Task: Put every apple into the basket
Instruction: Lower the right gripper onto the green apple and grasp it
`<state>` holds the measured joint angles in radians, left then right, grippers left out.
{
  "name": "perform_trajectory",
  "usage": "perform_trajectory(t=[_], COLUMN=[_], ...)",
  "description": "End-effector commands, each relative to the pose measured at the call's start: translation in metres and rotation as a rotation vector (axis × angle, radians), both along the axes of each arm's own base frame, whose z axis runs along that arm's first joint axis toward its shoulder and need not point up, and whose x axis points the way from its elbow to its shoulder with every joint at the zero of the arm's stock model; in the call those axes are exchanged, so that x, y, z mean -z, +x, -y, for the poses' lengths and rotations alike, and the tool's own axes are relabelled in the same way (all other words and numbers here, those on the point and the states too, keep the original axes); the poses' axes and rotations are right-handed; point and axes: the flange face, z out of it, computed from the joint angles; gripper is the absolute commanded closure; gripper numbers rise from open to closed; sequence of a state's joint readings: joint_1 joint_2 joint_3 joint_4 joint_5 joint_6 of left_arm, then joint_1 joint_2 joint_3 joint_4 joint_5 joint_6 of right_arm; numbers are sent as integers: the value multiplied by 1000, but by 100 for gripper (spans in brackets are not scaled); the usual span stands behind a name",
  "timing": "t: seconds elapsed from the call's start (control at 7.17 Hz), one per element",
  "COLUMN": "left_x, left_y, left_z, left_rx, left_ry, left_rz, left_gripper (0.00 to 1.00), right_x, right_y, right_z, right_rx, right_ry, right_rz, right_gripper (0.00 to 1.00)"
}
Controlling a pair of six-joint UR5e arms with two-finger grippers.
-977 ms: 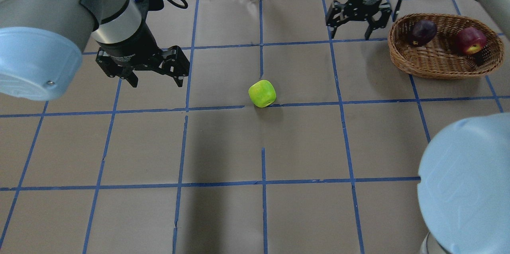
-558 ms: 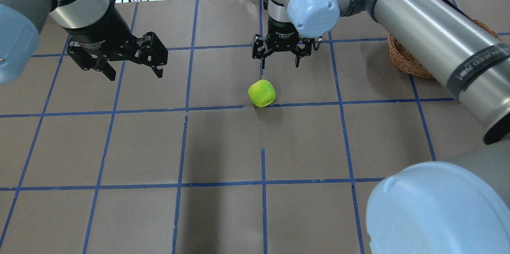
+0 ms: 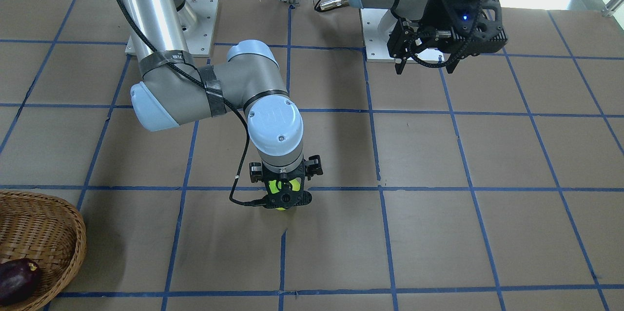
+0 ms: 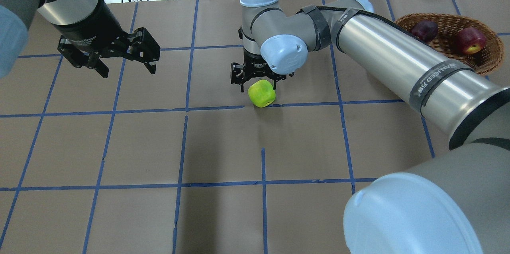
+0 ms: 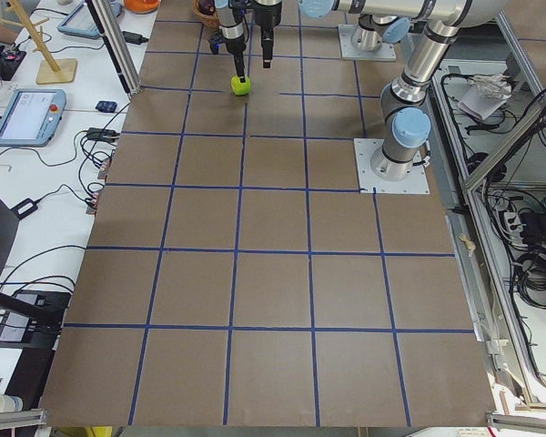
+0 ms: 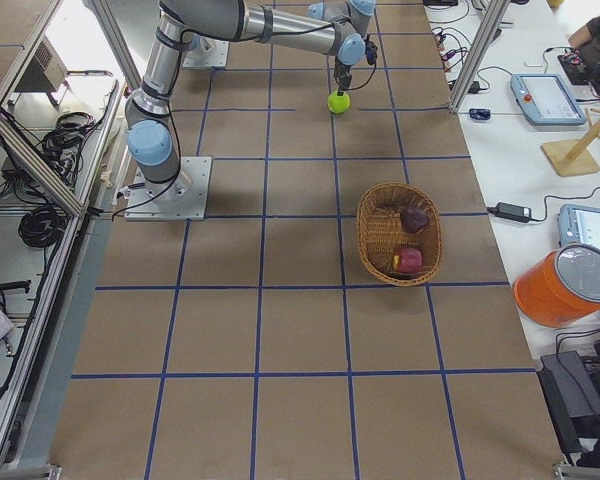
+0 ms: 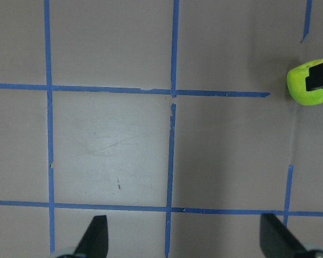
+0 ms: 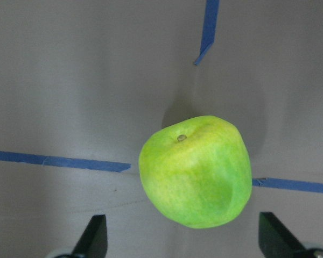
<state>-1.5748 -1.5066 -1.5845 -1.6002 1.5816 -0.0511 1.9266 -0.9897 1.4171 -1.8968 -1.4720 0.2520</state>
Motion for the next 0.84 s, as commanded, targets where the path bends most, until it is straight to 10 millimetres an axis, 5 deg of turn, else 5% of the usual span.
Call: perform_trajectory(t=[0.0,0.42,0.7], left_x=[0,0,1], left_y=[1,-1,0], left_z=[1,1,1], left_rx=[-1,1,1], left_ry=[-7,-7,-4], left_rz=[1,-3,1], left_gripper=[0,0,0], right_x=[37,73,57], right_y=[4,3,3], right_z=[10,10,16], right_rx=[2,-7,7], right_ry=[-24,-15,-39], right_rz=[1,-11,-5], right_gripper=[0,0,0])
